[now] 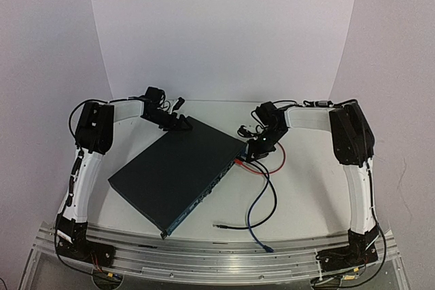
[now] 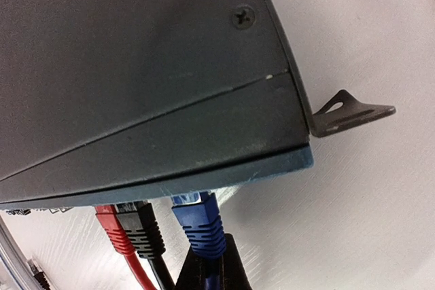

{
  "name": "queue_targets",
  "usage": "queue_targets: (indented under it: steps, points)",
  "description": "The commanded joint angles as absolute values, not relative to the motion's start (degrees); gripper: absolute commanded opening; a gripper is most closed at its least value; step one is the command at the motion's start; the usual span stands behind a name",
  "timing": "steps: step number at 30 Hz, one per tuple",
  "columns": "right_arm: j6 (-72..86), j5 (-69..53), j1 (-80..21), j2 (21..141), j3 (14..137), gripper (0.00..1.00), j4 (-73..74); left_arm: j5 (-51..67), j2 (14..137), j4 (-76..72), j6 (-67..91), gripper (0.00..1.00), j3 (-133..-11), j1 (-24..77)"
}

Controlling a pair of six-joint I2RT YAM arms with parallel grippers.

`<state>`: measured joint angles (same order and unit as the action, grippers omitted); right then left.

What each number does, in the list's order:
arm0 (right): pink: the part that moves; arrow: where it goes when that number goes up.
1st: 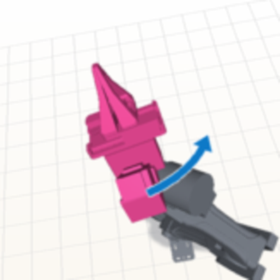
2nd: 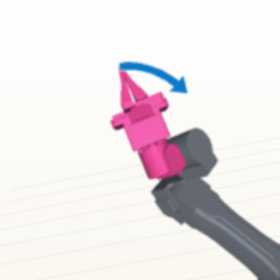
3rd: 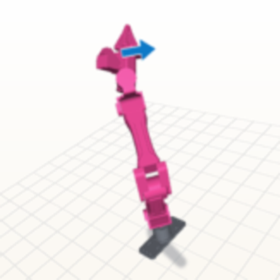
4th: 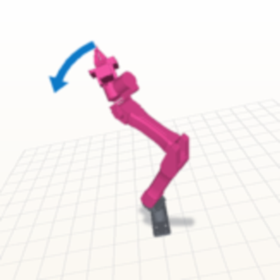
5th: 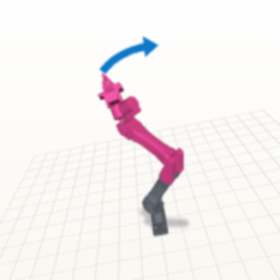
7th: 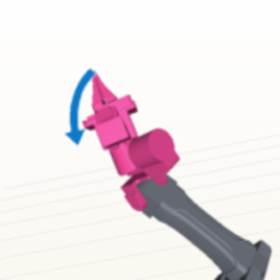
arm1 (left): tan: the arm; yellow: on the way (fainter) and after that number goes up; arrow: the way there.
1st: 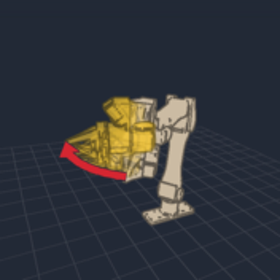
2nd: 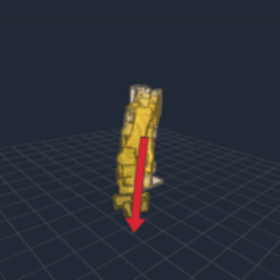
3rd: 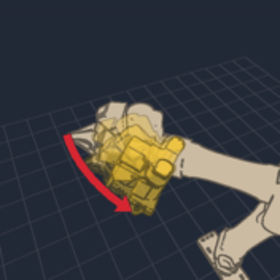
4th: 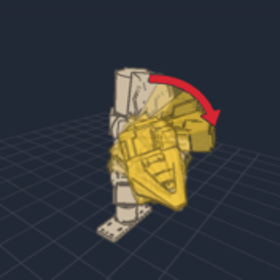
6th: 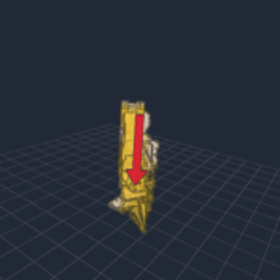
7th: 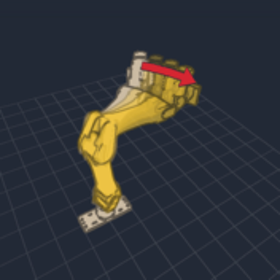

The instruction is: Insert the plug into the switch port

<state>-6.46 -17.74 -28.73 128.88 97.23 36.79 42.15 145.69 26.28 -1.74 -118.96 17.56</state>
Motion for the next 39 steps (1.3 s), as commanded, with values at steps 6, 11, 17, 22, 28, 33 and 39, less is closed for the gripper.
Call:
queue_targets:
  steps: [6, 11, 17, 22, 28, 33, 39]
  points:
    - [-4.8, -22.01, -29.56, 132.75, 106.74, 0.0, 21.52, 52.45, 150.65, 30.74, -6.13, 0.82, -121.29, 26.02]
    - [-4.56, -22.47, -30.01, 133.97, 109.07, 0.0, 20.43, 53.39, 150.74, 30.79, -6.7, 0.82, -120.94, 27.13]
    - [-4.17, -21.73, -30.42, 134.48, 109.91, 0.0, 19.03, 53.08, 150.92, 32.16, -7.76, 0.82, -121.08, 27.92]
    - [-4.3, -19.1, -30.45, 132.87, 108.09, 0.0, 18.9, 50.09, 149.57, 31.35, -8.48, 0.84, -119.43, 27.92]
    - [-5.13, -17.37, -30.42, 130.36, 104.24, 0.06, 18.9, 45.49, 146.64, 26.19, -5.17, 0.89, -116.09, 26.68]
    - [-6.07, -16.43, -30.42, 128.86, 101.98, 0.1, 18.98, 37.89, 143.69, 22.57, -0.95, 0.93, -114.18, 25.59]
    - [-6.28, -16.19, -30.46, 127.08, 99.62, 0.13, 19.04, 33.91, 141.62, 21.07, 1.59, 0.99, -114.06, 25.4]
